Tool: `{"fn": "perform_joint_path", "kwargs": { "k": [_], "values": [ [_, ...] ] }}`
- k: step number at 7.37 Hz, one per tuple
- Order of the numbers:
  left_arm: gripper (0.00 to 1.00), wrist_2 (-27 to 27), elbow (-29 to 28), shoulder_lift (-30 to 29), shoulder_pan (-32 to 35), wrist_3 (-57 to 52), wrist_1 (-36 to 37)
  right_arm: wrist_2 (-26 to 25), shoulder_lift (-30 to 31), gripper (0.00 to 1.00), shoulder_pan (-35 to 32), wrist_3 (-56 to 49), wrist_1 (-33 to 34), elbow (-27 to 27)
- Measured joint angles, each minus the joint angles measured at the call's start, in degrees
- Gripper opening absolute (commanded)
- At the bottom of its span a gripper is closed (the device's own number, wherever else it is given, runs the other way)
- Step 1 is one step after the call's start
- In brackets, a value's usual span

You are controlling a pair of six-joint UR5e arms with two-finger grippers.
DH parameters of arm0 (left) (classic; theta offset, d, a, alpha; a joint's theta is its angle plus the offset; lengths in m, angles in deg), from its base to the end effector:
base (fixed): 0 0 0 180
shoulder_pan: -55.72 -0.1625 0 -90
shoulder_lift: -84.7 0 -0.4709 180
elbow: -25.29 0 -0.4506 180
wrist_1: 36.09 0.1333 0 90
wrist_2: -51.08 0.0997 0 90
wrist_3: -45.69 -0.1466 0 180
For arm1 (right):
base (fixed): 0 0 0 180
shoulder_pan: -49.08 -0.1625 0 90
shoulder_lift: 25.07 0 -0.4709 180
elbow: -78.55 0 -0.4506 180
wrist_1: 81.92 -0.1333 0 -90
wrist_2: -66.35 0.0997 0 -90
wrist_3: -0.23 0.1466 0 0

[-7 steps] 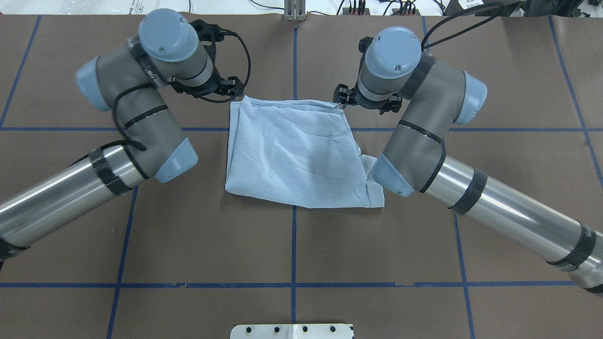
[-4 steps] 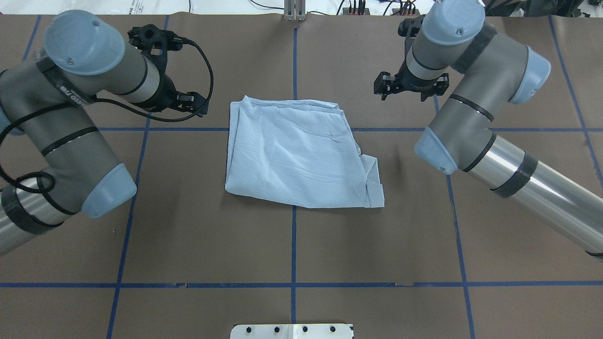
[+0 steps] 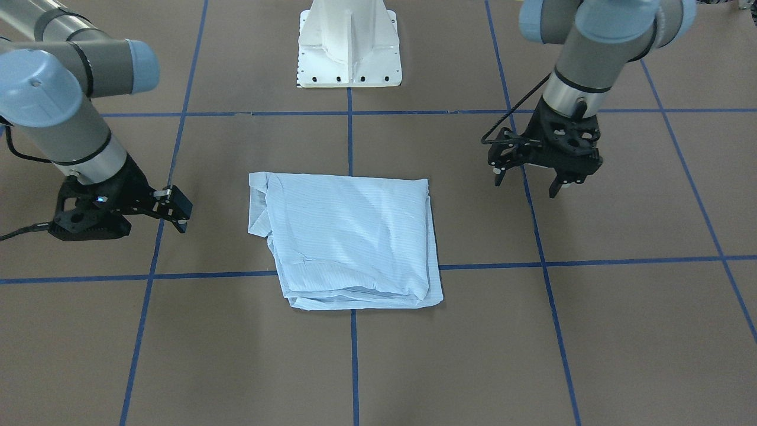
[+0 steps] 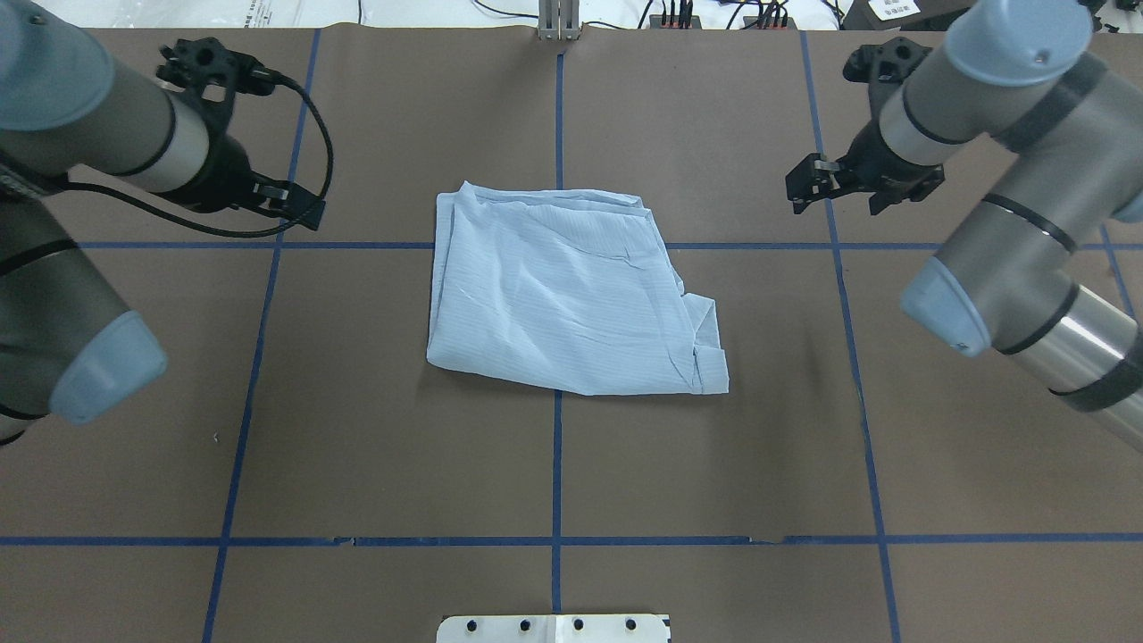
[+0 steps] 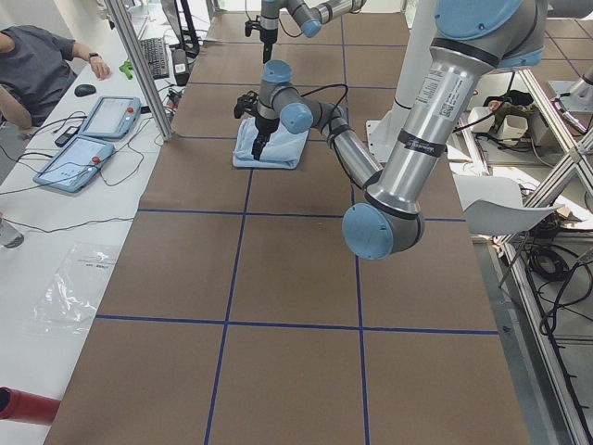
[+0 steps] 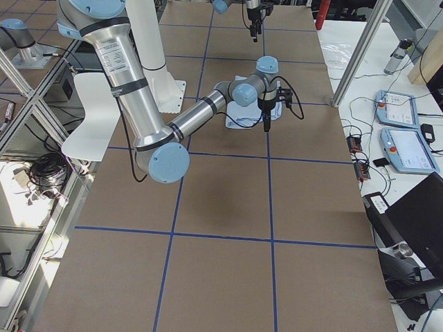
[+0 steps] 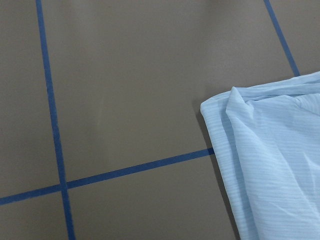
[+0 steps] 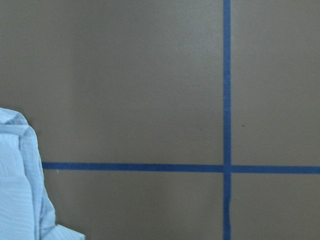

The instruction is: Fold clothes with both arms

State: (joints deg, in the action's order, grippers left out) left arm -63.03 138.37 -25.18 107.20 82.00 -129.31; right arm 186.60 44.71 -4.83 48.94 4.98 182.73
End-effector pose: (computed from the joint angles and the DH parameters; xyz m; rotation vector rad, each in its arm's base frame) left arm 0.3508 -0.5586 0.3190 0.3891 0.7986 0.2055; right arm -0.3588 -0.5932 0.3896 0.1286 -0.8056 0.0352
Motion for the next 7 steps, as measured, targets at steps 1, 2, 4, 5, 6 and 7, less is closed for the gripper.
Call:
{"fn": "perform_joint_path", "kwargs": {
  "k": [1,2,4,5,6,7],
  "values": [
    [1.0,-1.85,2.11,4.63,4.24,-8.2,0.02,1.09,4.48,1.0,-1.8,-4.26,0.18,2.9],
    [1.0,-3.6,3.26,9.03,9.27,-16.84,-0.01,1.94,7.92,1.0,-3.9,-9.11,0.25,4.21],
    [1.0,-7.95,3.57,16.35,19.26,-29.24,0.02,4.93,13.93,1.0,-10.1,-20.55,0.28,5.0],
    [1.0,-9.59,3.66,19.78,22.93,-31.69,-0.13,6.4,17.39,1.0,-14.15,-27.29,0.25,5.21],
    [1.0,-10.42,3.53,23.01,25.91,-32.64,-0.44,7.2,21.29,1.0,-18.49,-34.58,0.18,5.46],
    [1.0,-10.76,2.89,25.18,28.84,-33.11,-0.69,7.57,25.44,1.0,-22.52,-41.12,0.14,5.89]
  ]
}}
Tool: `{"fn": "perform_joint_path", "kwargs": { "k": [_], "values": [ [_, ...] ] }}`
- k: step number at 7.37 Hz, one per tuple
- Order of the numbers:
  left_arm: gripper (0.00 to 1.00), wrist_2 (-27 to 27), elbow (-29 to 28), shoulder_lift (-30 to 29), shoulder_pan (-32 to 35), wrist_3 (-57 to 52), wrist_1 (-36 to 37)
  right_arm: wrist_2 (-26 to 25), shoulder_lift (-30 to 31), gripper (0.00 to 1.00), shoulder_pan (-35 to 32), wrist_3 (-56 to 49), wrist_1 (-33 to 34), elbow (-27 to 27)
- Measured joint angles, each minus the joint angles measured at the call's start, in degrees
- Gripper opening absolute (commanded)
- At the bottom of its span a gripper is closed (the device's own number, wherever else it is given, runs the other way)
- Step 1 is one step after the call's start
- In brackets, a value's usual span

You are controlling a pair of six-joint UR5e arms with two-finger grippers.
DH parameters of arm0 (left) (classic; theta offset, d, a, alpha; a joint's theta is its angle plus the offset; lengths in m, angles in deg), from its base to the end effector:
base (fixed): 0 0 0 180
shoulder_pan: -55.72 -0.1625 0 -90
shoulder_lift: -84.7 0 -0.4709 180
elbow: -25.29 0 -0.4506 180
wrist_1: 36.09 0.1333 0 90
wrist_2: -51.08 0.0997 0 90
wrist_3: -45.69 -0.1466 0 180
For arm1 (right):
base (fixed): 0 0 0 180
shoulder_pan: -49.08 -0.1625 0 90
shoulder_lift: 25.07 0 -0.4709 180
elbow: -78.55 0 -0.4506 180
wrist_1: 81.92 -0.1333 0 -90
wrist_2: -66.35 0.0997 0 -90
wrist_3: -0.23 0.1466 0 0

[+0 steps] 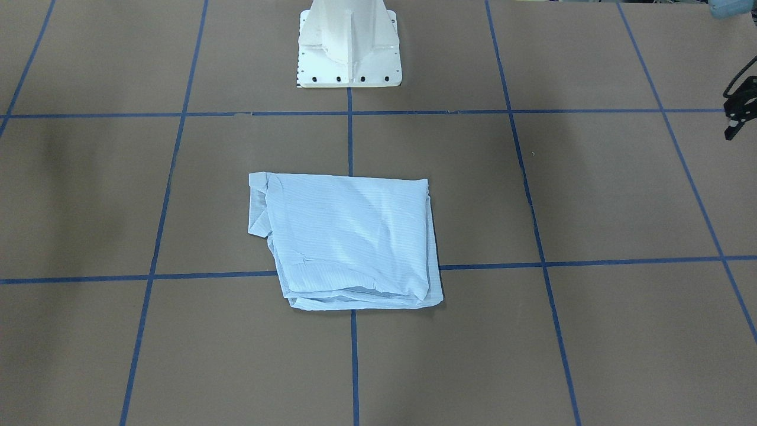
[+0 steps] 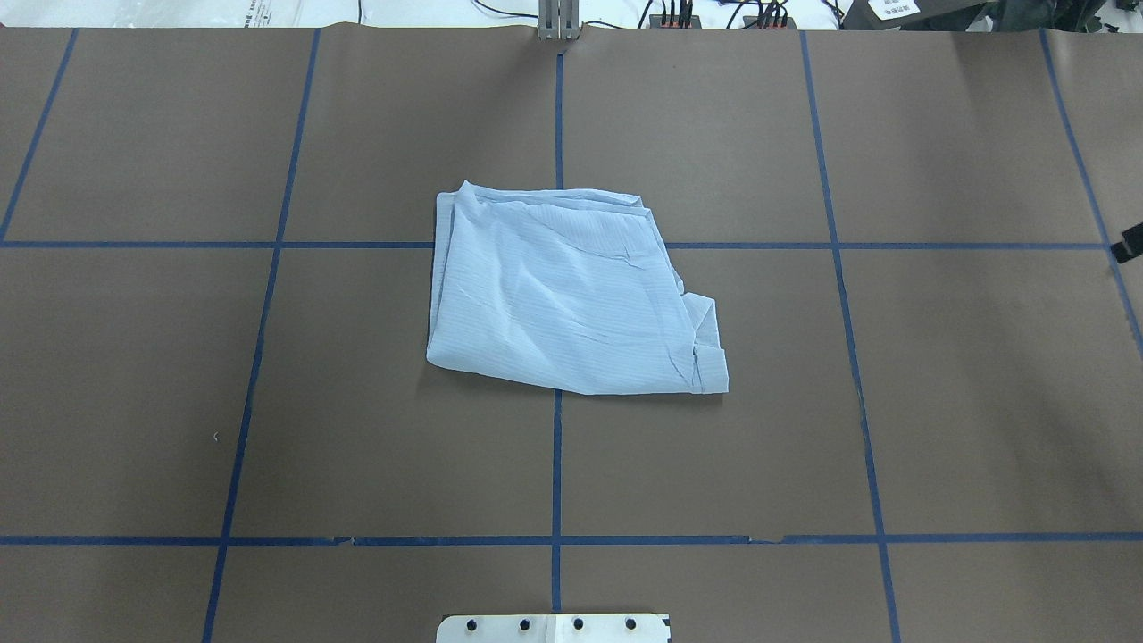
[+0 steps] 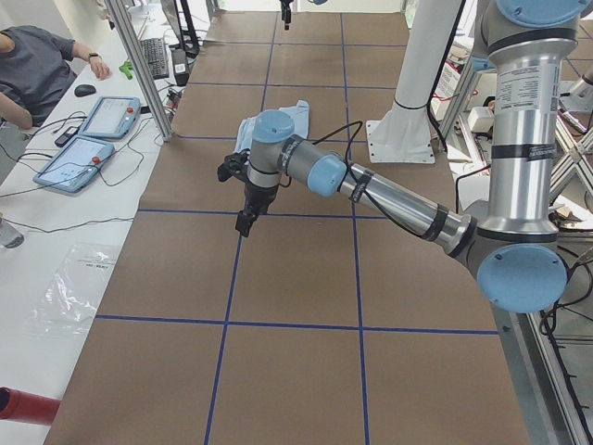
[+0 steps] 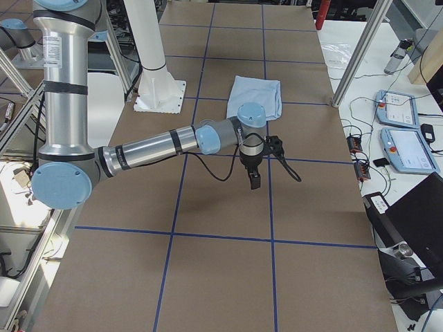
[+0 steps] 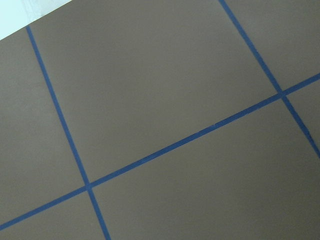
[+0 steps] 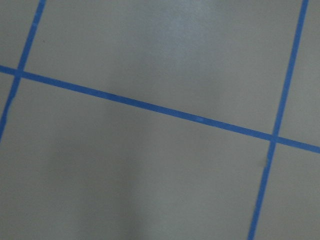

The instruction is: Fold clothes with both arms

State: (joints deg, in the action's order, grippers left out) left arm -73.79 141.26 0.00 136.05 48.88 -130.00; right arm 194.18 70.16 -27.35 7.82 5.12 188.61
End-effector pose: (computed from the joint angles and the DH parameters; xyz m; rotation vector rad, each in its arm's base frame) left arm 0.0384 -0.5197 0.5402 0.3465 0.6430 0.2385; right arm -0.0805 -0.5186 0.5959 0.1740 -0.6996 -0.2023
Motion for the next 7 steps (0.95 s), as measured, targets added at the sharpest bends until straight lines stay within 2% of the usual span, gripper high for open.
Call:
{"fn": "perform_joint_path", "kwargs": {
  "k": [3,5,7],
  "values": [
    [1.0,-3.94,-4.74,4.19,10.13,-11.6,-1.18,4.7,10.06,1.0,-10.42,-6.87,0.36,1.47],
    [1.0,-7.2,-7.12,7.3,14.0,-14.38,-2.49,4.94,11.16,1.0,-12.45,-7.13,2.85,1.92],
    [1.0,-8.34,-7.83,8.78,14.69,-14.16,-3.13,4.44,10.74,1.0,-12.63,-6.76,3.87,2.05]
  ]
}}
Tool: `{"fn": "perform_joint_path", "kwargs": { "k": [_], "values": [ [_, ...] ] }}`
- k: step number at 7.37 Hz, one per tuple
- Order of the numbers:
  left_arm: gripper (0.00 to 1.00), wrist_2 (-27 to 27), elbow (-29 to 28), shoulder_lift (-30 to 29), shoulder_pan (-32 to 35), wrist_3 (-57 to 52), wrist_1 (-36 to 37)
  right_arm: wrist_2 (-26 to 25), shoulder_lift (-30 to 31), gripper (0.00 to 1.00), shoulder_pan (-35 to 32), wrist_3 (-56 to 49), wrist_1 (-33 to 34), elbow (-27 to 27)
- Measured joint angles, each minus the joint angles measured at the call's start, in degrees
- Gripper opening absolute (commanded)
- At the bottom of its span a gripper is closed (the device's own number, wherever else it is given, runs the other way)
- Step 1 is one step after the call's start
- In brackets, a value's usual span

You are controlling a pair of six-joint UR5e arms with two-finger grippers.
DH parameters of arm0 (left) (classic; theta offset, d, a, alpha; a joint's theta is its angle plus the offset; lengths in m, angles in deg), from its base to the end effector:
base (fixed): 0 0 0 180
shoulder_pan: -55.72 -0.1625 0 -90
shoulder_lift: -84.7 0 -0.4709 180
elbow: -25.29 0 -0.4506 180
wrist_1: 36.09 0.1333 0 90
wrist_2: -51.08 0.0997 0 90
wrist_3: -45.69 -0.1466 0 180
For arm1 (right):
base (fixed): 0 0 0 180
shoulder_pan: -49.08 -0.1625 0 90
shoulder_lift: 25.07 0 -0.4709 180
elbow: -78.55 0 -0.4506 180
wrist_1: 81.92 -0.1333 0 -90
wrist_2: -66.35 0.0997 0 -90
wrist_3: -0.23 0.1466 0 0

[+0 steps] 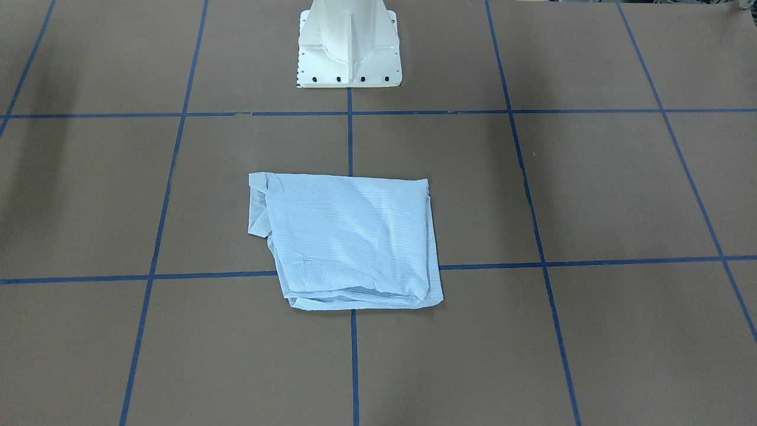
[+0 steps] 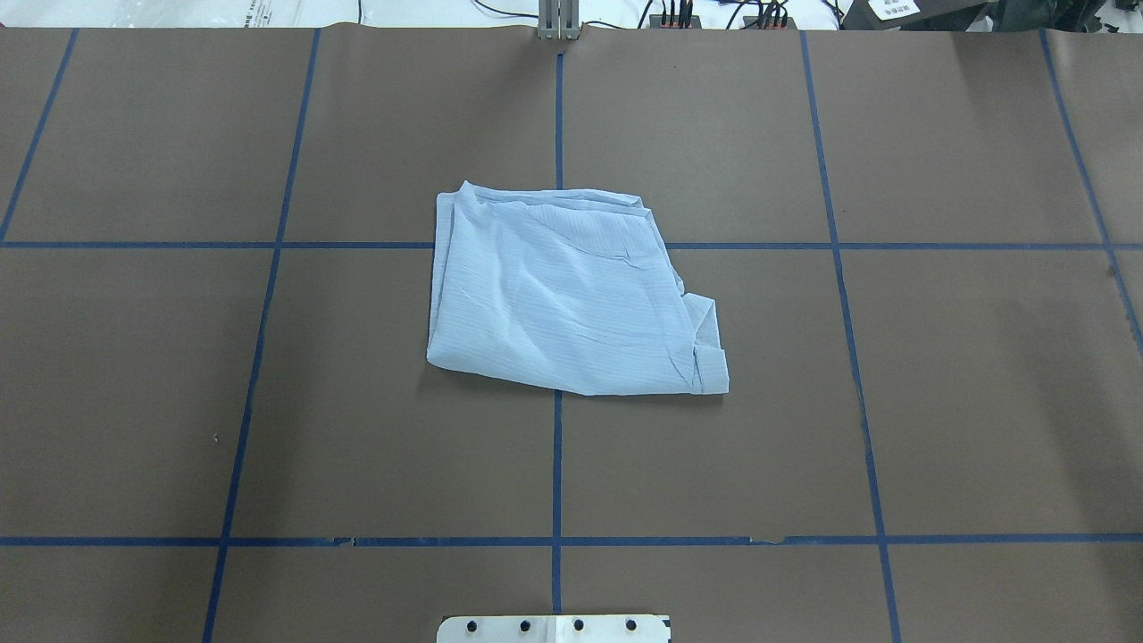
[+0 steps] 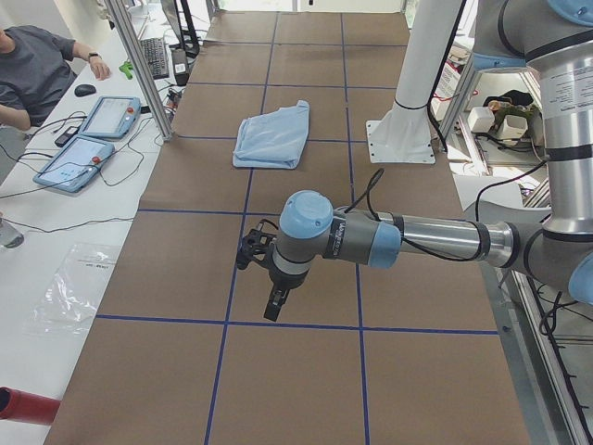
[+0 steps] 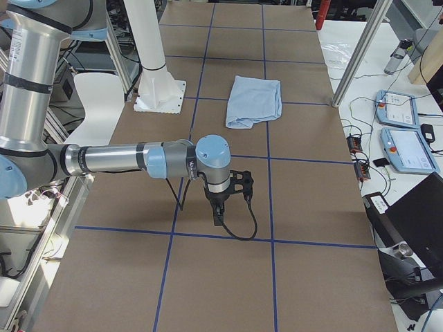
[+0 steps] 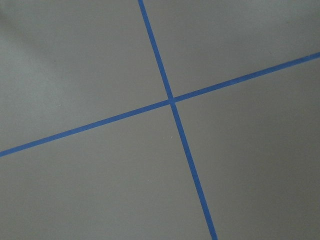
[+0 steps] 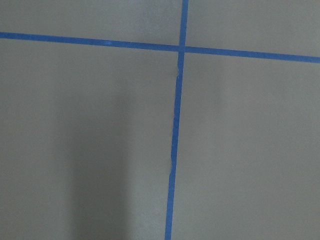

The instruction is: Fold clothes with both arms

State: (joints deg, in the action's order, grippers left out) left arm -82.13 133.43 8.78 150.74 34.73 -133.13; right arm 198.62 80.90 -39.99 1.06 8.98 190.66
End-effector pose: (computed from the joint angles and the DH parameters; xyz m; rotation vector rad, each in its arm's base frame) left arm -0.0725 -0.4487 0.6730 0.2875 0.7196 0.1715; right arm 0.0277 -0.4282 0.6660 0.0759 -0.7385 -0.0354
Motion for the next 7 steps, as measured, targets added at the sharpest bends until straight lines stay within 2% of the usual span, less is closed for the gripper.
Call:
{"fn": "perform_joint_path", "kwargs": {
  "k": [3,7],
  "values": [
    [1.0,-1.86,-3.04,0.88,-0.05,2.14,-3.54,-0.07,-0.04,1.0,0.03,0.44,0.24,0.03],
    [1.0,-3.0,-3.34,0.78,-0.17,3.53,-4.54,0.0,0.43,1.0,0.03,0.4,-0.28,-0.14]
  ]
}}
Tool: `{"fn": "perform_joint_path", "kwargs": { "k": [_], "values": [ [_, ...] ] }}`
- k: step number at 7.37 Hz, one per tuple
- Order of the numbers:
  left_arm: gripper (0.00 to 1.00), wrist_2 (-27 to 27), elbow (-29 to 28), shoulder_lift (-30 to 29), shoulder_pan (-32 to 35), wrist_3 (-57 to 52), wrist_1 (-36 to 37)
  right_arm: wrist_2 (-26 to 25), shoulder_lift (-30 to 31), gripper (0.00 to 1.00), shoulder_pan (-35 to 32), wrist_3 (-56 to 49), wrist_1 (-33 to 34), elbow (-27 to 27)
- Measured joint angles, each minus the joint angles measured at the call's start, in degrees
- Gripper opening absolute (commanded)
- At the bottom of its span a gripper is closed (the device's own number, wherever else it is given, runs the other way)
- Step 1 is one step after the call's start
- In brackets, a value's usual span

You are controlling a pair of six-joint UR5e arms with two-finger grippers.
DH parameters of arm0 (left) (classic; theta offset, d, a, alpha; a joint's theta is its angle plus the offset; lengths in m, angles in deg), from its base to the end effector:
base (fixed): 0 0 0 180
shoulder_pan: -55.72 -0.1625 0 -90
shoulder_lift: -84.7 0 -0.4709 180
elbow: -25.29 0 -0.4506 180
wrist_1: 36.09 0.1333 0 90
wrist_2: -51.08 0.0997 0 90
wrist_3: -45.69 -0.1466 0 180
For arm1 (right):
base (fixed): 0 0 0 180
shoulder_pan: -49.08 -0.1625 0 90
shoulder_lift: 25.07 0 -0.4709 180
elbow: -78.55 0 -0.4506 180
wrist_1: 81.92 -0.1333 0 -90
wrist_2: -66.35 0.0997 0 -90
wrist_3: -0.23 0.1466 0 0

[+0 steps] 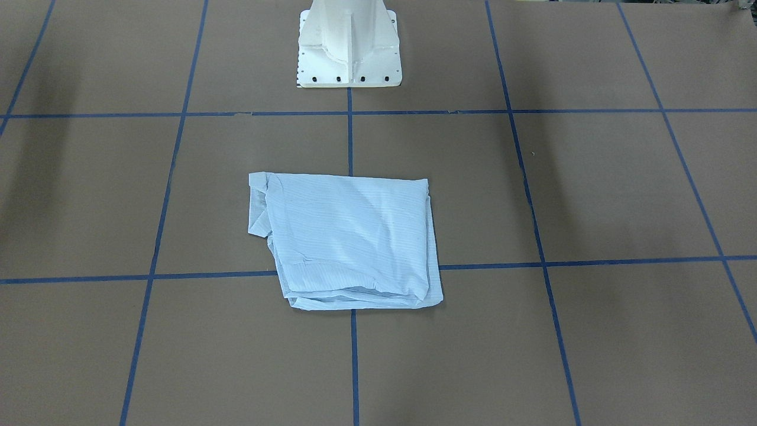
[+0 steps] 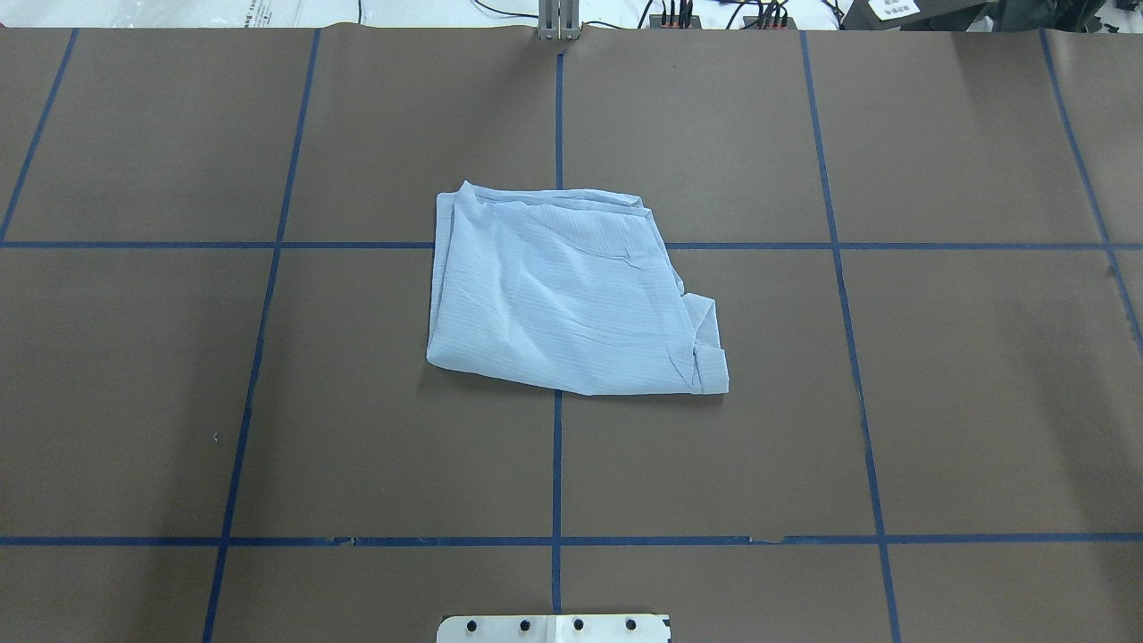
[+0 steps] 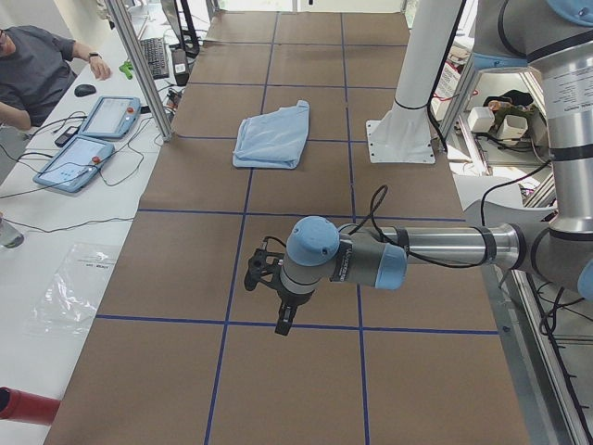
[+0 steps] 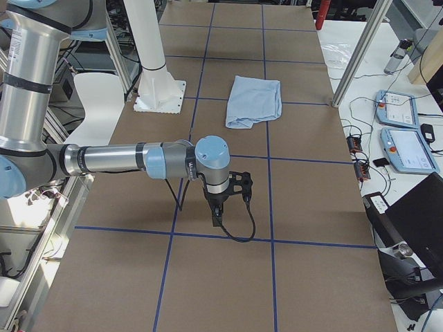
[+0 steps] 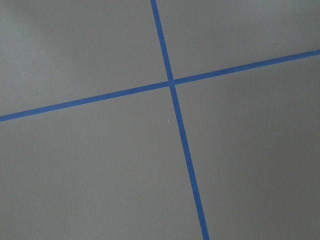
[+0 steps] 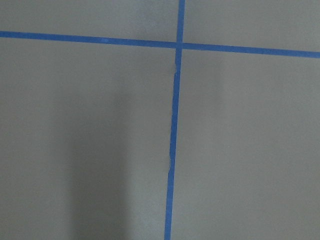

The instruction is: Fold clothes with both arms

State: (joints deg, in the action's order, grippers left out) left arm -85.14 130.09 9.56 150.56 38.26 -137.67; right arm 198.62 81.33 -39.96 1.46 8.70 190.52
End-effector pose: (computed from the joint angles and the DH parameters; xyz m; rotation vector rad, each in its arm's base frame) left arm -0.0651 -0.4439 0.6976 0.2750 0.7793 0.1237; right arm 0.0276 -0.4247 0.6700 0.0683 -0.7387 -0.0274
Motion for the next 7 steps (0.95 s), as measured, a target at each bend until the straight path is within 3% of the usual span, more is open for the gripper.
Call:
{"fn": "perform_joint_path", "kwargs": {
  "k": [7],
  "values": [
    [1.0,0.91,-0.66,-0.57,-2.21,-0.15,0.74,0.13,0.02,1.0,0.09,-0.32,-0.27,-0.34]
  ]
}}
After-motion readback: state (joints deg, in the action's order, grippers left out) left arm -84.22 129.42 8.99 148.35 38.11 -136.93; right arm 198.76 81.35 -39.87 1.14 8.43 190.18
